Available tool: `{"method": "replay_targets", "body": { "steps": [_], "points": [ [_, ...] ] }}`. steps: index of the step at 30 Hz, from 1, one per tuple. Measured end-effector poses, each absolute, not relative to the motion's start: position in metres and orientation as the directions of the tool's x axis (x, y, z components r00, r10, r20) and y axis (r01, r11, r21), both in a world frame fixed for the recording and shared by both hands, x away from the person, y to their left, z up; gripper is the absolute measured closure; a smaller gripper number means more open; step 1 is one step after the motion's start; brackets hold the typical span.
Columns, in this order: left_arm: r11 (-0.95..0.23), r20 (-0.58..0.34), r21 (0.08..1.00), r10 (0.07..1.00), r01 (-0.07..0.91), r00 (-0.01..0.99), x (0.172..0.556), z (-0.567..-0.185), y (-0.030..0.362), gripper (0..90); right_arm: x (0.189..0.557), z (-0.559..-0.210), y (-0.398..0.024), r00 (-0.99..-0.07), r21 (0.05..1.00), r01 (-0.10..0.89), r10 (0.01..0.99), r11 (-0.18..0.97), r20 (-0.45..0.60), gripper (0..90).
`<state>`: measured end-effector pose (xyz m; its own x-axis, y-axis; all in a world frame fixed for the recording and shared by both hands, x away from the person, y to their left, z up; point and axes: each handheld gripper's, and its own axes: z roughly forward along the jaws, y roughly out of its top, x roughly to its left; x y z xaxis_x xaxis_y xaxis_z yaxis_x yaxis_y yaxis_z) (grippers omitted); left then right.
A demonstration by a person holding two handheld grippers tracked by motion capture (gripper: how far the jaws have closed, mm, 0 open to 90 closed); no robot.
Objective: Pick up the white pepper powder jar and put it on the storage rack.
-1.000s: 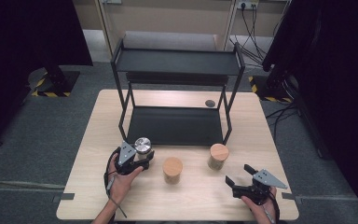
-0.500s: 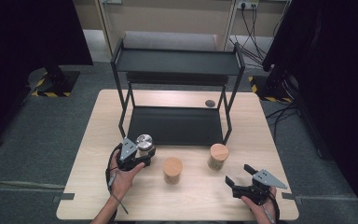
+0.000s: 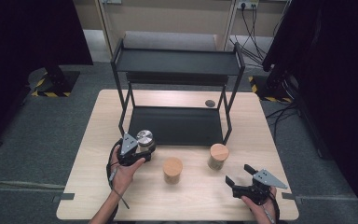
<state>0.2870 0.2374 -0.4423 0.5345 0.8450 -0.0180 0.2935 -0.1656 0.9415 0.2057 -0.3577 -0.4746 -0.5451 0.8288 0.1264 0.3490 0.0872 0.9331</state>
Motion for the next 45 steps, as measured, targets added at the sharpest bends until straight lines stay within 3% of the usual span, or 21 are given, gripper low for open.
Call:
{"method": "replay_targets", "body": {
  "steps": [45],
  "points": [
    [-0.149,-0.029,0.937,0.869,0.317,0.494,0.315,-0.438,0.235,31.1,0.206,-0.475,-0.358,-0.545,0.933,0.349,0.828,0.084,0.129,2.5]
  ]
}}
